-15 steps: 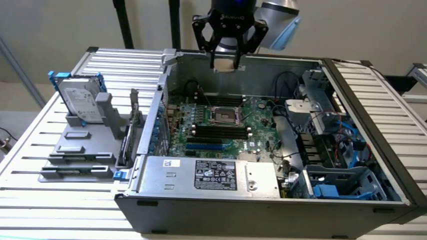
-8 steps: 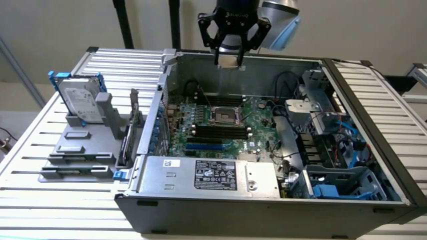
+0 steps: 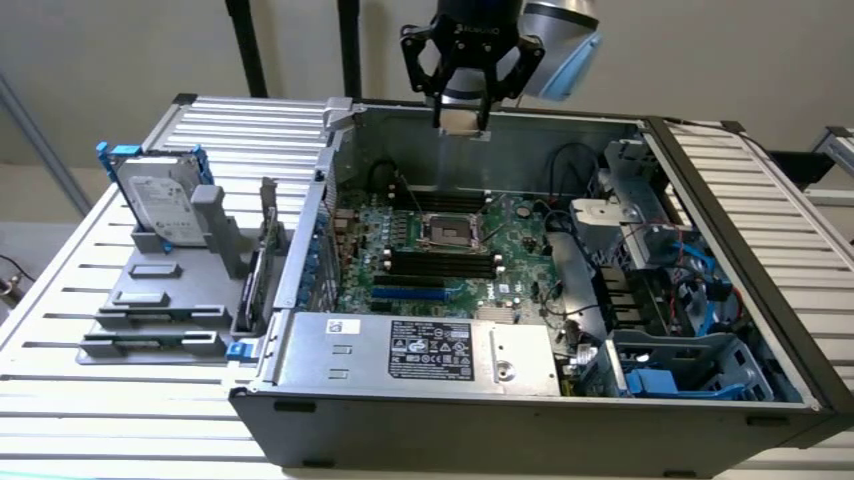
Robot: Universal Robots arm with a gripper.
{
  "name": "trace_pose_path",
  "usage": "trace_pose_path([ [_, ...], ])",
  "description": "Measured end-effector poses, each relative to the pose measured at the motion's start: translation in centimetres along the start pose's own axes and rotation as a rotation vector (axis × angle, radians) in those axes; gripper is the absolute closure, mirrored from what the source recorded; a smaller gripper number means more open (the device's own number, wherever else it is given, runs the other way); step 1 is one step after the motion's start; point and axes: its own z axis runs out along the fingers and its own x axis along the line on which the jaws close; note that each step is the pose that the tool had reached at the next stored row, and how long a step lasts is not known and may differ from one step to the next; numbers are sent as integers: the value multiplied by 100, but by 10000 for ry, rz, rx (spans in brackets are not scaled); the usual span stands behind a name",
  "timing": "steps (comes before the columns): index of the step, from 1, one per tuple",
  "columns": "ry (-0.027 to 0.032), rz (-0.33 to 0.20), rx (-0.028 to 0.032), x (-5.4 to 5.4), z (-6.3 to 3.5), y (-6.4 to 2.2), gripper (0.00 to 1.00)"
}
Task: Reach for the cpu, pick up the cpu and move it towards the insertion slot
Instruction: 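Pick up the cpu and move it towards the insertion slot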
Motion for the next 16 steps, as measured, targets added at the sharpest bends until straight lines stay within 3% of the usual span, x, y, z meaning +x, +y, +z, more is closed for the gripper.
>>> trace_pose_path([
  [16, -29, 452, -14, -36, 51, 154, 45],
])
